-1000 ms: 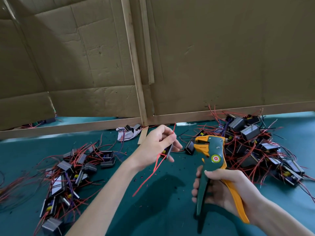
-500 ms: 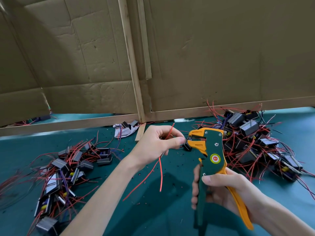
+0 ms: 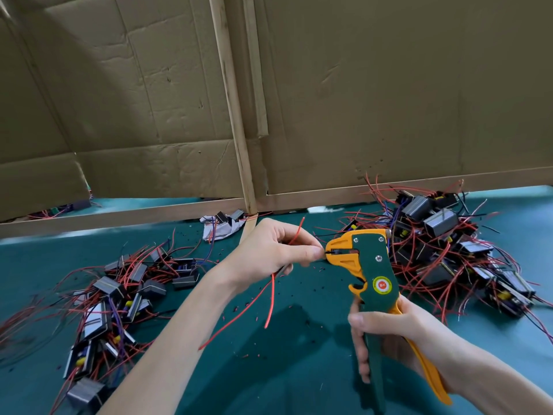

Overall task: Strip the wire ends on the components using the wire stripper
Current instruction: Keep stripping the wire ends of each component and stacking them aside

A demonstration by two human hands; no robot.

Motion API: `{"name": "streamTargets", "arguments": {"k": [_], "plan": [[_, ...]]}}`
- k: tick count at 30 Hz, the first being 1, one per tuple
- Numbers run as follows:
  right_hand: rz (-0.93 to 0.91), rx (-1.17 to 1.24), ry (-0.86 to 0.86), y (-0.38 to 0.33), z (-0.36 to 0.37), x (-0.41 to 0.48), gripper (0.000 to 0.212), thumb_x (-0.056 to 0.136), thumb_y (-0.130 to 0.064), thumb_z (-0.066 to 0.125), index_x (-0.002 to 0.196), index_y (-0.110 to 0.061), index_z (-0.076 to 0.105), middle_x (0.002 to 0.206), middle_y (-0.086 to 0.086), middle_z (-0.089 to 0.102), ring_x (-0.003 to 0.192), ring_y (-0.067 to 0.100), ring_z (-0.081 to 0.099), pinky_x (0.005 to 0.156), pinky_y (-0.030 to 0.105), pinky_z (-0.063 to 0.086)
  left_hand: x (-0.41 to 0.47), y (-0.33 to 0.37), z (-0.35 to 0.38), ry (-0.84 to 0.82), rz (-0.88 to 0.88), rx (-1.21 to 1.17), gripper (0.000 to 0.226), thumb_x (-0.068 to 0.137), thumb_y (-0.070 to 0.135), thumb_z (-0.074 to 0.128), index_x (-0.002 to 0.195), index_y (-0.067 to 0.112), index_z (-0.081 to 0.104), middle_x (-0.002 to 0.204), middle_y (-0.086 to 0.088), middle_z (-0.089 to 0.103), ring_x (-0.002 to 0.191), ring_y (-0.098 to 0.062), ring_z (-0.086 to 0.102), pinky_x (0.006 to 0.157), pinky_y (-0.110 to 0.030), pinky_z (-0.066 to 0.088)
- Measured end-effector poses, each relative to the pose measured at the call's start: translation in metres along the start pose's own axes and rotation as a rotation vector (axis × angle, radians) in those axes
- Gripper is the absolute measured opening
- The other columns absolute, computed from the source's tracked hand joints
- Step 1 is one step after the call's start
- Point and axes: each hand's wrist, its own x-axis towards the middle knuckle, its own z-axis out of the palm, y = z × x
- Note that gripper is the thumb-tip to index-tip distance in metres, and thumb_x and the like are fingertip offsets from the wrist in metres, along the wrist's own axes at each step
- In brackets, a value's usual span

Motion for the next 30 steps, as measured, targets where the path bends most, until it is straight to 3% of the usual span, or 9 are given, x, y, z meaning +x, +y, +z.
{"name": "streamTargets", "arguments": {"k": [3, 6, 8, 10, 13, 16, 19, 22, 30], "plan": [[-0.008, -0.064, 0.108, 0.003, 0.009, -0.001, 0.041, 0.058, -0.034, 0.086, 0.062, -0.004, 0.059, 0.055, 0.021, 0.052, 0.045, 0.028, 0.053, 0.049, 0.036, 0.050, 0.000, -0.003, -0.001, -0.035, -0.004, -0.008, 0.015, 0.085, 0.014, 0.070, 0.074, 0.024, 0.070, 0.060, 0.005, 0.060, 0.051, -0.014, 0.046, 0.046, -0.017, 0.036], [-0.081, -0.082, 0.261, 0.009, 0.010, 0.003, 0.048, 0.056, -0.040, 0.082, 0.052, -0.004, 0.051, 0.050, 0.017, 0.045, 0.039, 0.025, 0.044, 0.043, 0.029, 0.043, 0.002, -0.008, 0.004, -0.064, -0.016, -0.120, 0.009, 0.094, 0.019, 0.060, 0.088, 0.017, 0.054, 0.066, 0.002, 0.059, 0.059, -0.018, 0.047, 0.053, -0.021, 0.039], [-0.140, 0.041, 0.211, 0.008, 0.008, 0.005, 0.042, 0.054, -0.032, 0.087, 0.062, -0.005, 0.057, 0.057, 0.020, 0.049, 0.045, 0.029, 0.050, 0.047, 0.034, 0.048, 0.004, -0.009, 0.009, -0.108, -0.040, -0.330, 0.015, 0.097, 0.025, 0.048, 0.087, 0.014, 0.049, 0.070, 0.001, 0.057, 0.066, -0.018, 0.048, 0.058, -0.023, 0.040], [-0.208, 0.199, 0.044, 0.002, 0.005, 0.008, 0.038, 0.056, -0.021, 0.090, 0.076, -0.004, 0.062, 0.070, 0.023, 0.057, 0.060, 0.036, 0.060, 0.062, 0.046, 0.054, 0.005, -0.010, 0.010, -0.075, -0.021, -0.407, 0.021, 0.097, 0.026, 0.044, 0.083, 0.014, 0.052, 0.071, 0.001, 0.057, 0.067, -0.014, 0.051, 0.060, -0.022, 0.042], [-0.249, 0.213, -0.035, -0.005, -0.003, 0.011, 0.037, 0.060, -0.015, 0.089, 0.083, -0.004, 0.063, 0.078, 0.026, 0.060, 0.073, 0.042, 0.063, 0.073, 0.053, 0.054, 0.005, -0.009, 0.005, 0.035, 0.050, -0.237, 0.022, 0.098, 0.021, 0.047, 0.083, 0.015, 0.061, 0.070, 0.004, 0.058, 0.061, -0.009, 0.051, 0.058, -0.017, 0.043], [-0.230, 0.160, -0.047, -0.006, -0.008, 0.010, 0.037, 0.060, -0.015, 0.090, 0.084, -0.002, 0.064, 0.078, 0.029, 0.060, 0.073, 0.044, 0.063, 0.073, 0.053, 0.054, 0.003, -0.004, 0.002, 0.084, 0.124, -0.094, 0.016, 0.091, 0.027, 0.055, 0.085, 0.016, 0.065, 0.066, 0.015, 0.059, 0.057, -0.007, 0.050, 0.056, -0.016, 0.042], [-0.169, 0.128, -0.047, -0.006, -0.004, 0.008, 0.042, 0.054, -0.017, 0.093, 0.081, -0.001, 0.066, 0.076, 0.030, 0.061, 0.070, 0.044, 0.064, 0.069, 0.051, 0.055, 0.001, 0.000, 0.004, 0.104, 0.183, 0.006, 0.012, 0.086, 0.029, 0.062, 0.083, 0.018, 0.067, 0.066, 0.015, 0.059, 0.057, -0.011, 0.047, 0.055, -0.018, 0.040], [-0.145, 0.084, -0.042, -0.006, 0.001, 0.005, 0.040, 0.054, -0.015, 0.091, 0.080, 0.000, 0.066, 0.076, 0.032, 0.061, 0.070, 0.044, 0.064, 0.067, 0.049, 0.055, 0.000, 0.002, 0.007, 0.097, 0.213, 0.033, 0.009, 0.090, 0.018, 0.065, 0.082, 0.019, 0.068, 0.064, 0.016, 0.059, 0.059, -0.012, 0.044, 0.053, -0.017, 0.038], [-0.136, 0.050, -0.033, -0.009, 0.005, 0.003, 0.027, 0.059, -0.011, 0.082, 0.079, 0.000, 0.066, 0.074, 0.032, 0.060, 0.069, 0.045, 0.063, 0.065, 0.048, 0.055, -0.004, 0.007, 0.008, 0.056, 0.239, 0.050, 0.015, 0.090, 0.014, 0.066, 0.077, 0.022, 0.070, 0.063, 0.017, 0.064, 0.055, -0.003, 0.044, 0.054, -0.014, 0.036]]}}
